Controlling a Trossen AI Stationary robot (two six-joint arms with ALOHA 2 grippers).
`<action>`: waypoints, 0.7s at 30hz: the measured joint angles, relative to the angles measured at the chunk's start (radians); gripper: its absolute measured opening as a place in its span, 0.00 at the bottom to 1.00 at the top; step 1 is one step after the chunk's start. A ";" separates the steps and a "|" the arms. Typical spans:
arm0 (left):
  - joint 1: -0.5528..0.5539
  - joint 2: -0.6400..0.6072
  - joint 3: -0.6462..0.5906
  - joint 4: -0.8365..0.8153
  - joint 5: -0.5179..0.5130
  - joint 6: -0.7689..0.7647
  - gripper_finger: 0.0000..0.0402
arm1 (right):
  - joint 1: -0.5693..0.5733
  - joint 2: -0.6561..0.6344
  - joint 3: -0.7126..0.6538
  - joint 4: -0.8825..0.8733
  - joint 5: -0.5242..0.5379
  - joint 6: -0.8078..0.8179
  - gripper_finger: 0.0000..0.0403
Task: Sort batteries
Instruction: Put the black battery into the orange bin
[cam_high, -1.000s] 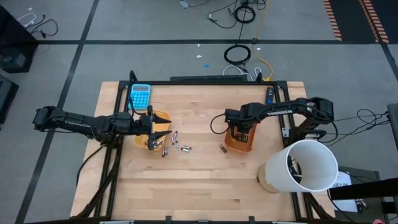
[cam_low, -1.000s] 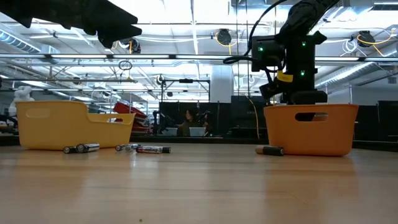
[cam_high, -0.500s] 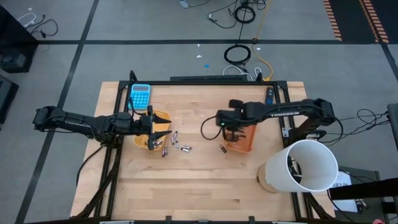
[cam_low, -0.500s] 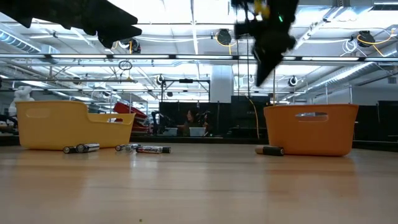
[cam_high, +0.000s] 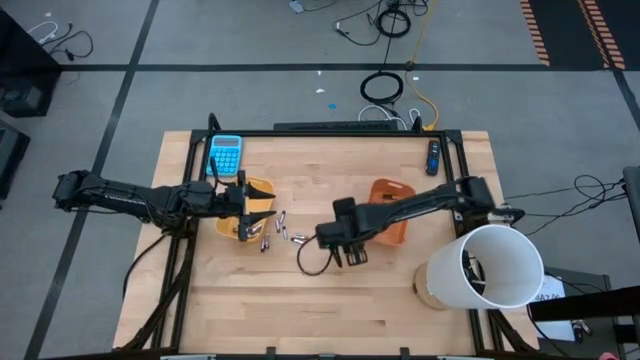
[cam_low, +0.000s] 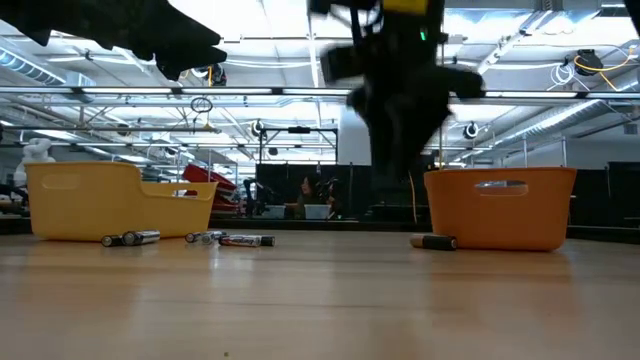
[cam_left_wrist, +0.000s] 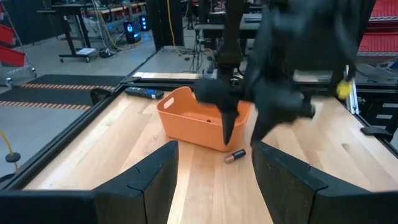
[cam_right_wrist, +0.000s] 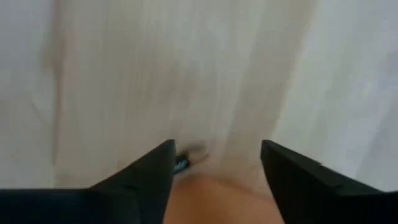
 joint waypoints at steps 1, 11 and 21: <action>0.000 0.000 0.000 0.000 0.000 0.000 0.53 | 0.003 0.026 0.003 -0.030 0.000 -0.006 0.59; 0.000 0.000 0.000 -0.001 0.000 0.000 0.53 | -0.002 0.145 0.005 -0.123 -0.094 -0.011 0.74; 0.000 0.000 0.000 0.000 0.000 -0.001 0.53 | -0.055 0.157 0.005 -0.132 -0.165 0.052 0.69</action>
